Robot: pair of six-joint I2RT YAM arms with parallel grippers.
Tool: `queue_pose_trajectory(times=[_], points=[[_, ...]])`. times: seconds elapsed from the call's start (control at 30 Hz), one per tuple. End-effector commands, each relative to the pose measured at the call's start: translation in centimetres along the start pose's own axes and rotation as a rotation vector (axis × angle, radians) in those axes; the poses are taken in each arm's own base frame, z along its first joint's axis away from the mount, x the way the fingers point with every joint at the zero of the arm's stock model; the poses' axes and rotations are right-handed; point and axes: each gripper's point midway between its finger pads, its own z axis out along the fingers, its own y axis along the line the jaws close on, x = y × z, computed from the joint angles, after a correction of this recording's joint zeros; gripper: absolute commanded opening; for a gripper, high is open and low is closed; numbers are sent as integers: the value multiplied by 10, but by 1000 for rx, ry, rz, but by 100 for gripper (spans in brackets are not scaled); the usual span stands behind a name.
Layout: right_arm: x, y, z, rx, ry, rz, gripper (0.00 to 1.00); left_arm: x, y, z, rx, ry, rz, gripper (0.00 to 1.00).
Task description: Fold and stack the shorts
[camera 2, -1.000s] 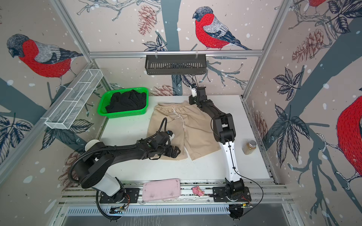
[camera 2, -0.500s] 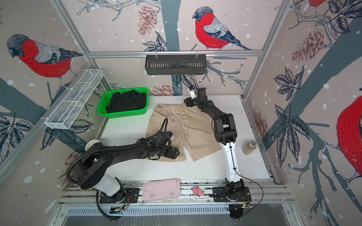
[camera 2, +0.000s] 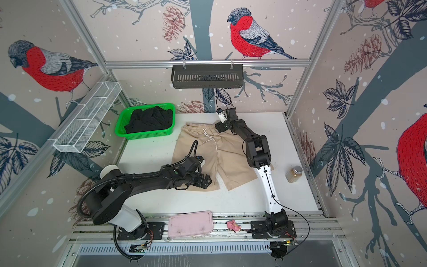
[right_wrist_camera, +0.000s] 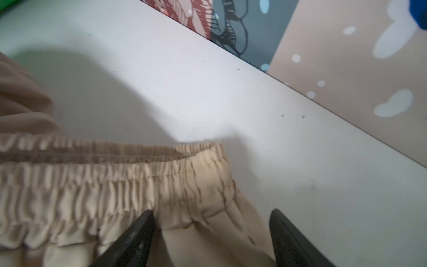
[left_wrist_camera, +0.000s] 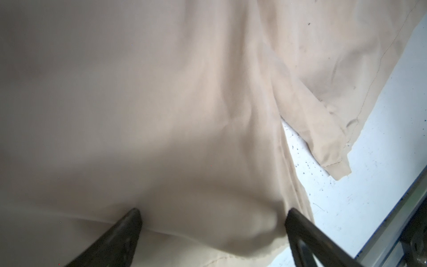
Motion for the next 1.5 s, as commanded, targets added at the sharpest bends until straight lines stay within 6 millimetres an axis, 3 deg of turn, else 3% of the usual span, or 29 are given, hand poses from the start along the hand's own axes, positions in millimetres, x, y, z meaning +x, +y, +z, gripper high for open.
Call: queue_pose_trajectory(times=[0.0,0.17,0.33,0.5,0.57,0.63,0.7,0.77,0.93,1.03,1.13,1.23,1.3,1.47], points=[[-6,-9,4,42,-20,3,74,62,21,2,-78,233,-100,97],[-6,-7,11,-23,-36,35,45,70,21,5,-79,252,-99,97],[-13,-7,10,-31,-60,37,4,72,21,6,-80,255,-102,97],[-54,-34,-9,114,-162,41,1,76,22,8,-74,263,-108,97],[-71,-45,-19,176,-223,40,6,78,21,8,-72,269,-109,97],[-83,-54,-24,212,-266,48,24,77,20,8,-73,268,-106,97],[-83,-62,-21,235,-276,66,62,74,18,7,-75,265,-102,97],[-77,-63,-16,232,-272,76,74,67,14,4,-74,252,-94,97],[-79,-62,-23,204,-267,131,80,20,-10,-14,-69,177,-28,97],[-81,-62,-49,152,-253,215,79,-23,-21,-39,-113,90,-8,98],[-68,-51,-86,130,-193,304,78,-62,-9,-64,-165,-4,-27,98],[-32,-27,-123,157,-110,365,78,-96,20,-80,-196,-93,-66,98],[-4,-6,-145,154,-80,412,78,-109,40,-85,-224,-125,-82,98],[80,45,-183,158,69,513,79,-105,70,-82,-273,-133,-107,98]])
